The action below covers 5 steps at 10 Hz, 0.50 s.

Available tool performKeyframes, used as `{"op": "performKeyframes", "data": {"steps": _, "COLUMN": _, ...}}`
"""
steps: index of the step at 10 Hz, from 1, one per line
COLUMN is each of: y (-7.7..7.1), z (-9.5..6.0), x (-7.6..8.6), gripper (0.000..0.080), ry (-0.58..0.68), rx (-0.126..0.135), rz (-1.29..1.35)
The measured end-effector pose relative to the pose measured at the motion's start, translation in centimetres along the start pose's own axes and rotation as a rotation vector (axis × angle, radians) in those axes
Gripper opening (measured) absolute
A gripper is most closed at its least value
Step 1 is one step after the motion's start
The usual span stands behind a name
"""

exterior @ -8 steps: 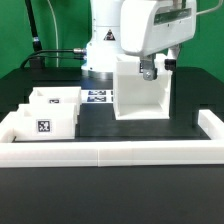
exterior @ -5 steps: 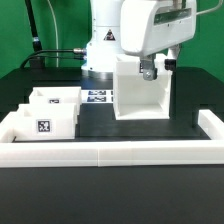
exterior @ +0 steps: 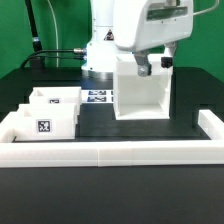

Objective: Assemble drawer

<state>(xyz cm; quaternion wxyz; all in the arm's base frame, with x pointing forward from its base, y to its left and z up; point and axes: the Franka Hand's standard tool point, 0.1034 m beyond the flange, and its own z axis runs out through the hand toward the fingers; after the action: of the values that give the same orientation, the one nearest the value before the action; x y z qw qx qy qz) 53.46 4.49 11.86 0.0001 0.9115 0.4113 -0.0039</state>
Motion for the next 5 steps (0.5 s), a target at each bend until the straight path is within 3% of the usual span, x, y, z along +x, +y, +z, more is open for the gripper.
{"op": "performKeyframes", "data": {"steps": 3, "y": -4.5, "z": -1.4, "x": -1.9, "gripper": 0.0650, "ry": -0.005, "rx": -0.018, "rz": 0.229}}
{"op": "performKeyframes", "data": {"steps": 5, "y": -6.2, "z": -2.8, "x": -1.9, "gripper": 0.0650, "ry": -0.009, "rx": -0.026, "rz": 0.306}}
